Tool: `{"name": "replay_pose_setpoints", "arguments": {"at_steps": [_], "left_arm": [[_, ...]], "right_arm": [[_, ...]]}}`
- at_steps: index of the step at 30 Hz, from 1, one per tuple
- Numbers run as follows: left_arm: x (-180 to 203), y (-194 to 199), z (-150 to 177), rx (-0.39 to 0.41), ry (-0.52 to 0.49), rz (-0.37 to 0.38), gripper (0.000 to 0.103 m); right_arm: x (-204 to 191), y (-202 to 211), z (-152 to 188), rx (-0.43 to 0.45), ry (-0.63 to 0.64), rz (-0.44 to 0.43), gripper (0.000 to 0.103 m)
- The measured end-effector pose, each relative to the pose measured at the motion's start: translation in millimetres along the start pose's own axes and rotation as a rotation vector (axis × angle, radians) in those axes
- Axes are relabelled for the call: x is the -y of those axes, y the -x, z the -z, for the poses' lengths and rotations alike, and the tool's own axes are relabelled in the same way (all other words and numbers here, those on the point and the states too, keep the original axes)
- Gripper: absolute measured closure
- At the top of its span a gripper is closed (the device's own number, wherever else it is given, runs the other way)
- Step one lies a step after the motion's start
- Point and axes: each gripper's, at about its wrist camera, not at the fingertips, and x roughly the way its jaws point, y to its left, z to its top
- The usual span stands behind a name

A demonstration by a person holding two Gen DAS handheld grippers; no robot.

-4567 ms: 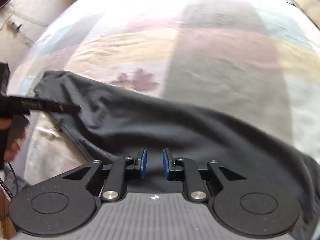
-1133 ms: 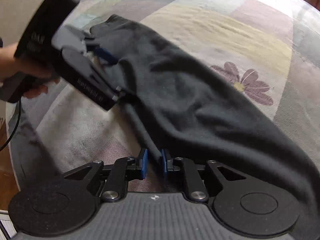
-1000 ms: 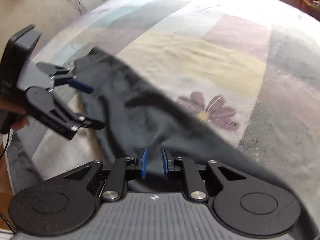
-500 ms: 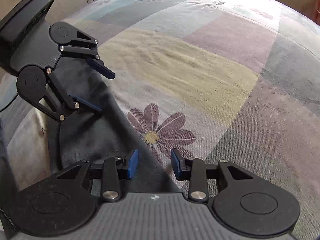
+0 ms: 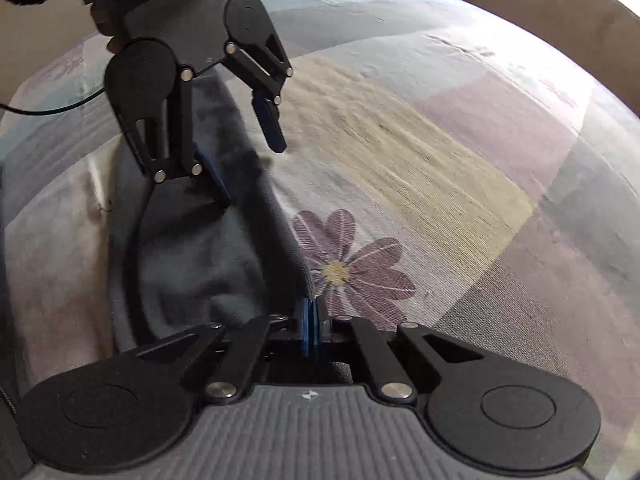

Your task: Fold clothes

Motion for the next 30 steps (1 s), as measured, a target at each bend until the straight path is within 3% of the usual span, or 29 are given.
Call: {"name": "replay_pose_setpoints", "arguments": {"at_steps": [4, 8, 11, 16, 22, 30], "left_arm": [[9, 17, 11, 0.061, 0.065, -0.006, 0.038], [-9, 20, -2, 0.142, 0.221, 0.017, 0.038], [-21, 4, -1, 0.131, 0.326, 0.037, 0.038], [-20, 2, 20, 0.126, 0.438, 0.037, 0.038], [-12, 20, 50, 0.163, 0.570, -0.014, 0.038], [6, 29, 112, 0.199, 0.837, -0.037, 0.036]], "right_arm": [[-33, 0, 18, -0.024, 0.113, -0.011, 0.099], [-52, -5, 28, -0.032, 0.188, 0.018, 0.093], [-49, -4, 21, -0.039, 0.137, 0.015, 0.093], [-33, 8, 11, -0.009, 0.010, -0.014, 0.080], [-20, -8, -5, 0.030, -0.033, -0.059, 0.070], [-8, -58, -45, 0.038, -0.116, -0.201, 0.069]]}}
